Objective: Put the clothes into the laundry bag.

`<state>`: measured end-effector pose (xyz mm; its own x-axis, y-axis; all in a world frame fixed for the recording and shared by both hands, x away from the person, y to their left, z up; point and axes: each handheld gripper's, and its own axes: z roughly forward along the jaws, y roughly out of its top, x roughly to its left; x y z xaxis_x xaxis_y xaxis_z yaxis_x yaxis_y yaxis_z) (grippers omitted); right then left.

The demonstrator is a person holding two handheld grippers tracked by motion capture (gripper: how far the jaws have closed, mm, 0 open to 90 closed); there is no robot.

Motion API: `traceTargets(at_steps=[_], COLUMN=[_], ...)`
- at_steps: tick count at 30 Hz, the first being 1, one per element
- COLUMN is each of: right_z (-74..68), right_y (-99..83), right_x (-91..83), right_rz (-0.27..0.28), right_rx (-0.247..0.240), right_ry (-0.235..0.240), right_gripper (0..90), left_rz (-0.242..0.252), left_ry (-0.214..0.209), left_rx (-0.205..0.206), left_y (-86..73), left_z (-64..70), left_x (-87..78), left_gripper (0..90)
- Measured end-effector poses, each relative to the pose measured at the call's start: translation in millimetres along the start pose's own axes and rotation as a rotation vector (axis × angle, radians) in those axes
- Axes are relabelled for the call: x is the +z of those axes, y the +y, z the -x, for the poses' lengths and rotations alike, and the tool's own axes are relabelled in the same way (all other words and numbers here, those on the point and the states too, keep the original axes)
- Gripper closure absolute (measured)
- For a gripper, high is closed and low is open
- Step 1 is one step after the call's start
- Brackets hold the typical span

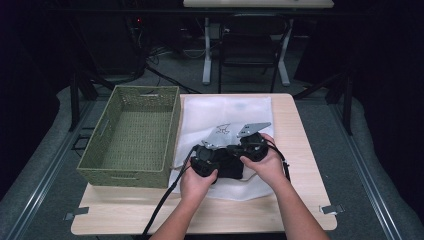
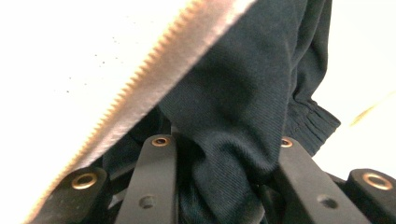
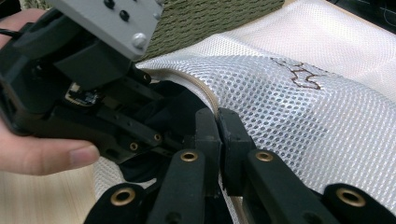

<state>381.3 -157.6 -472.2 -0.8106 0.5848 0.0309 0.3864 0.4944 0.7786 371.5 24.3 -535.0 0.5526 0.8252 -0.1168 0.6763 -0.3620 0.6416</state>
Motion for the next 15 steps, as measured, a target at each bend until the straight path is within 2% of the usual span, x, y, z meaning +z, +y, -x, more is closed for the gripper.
traceTargets(at_steps=[6, 11, 15], right_z=[1.4, 2.1, 3.0], right_y=[-1.2, -1.6, -2.1], right_x=[0.1, 0.6, 0.9], right_rz=[0.002, 0.002, 0.003], right_rx=[0.005, 0.01, 0.012], right_ry=[0.0, -0.002, -0.003], right_gripper=[88.1, 88.1, 88.1], left_rz=[0.004, -0.001, 0.003], left_ry=[0.003, -0.006, -0.019], left_rx=[0.007, 0.0, 0.014], left_y=[-1.2, -1.9, -3.7], left_z=[0.8, 2.8, 5.2], left_x=[0.0, -4.7, -15.8], left_gripper=[69.4, 57.6, 48.3])
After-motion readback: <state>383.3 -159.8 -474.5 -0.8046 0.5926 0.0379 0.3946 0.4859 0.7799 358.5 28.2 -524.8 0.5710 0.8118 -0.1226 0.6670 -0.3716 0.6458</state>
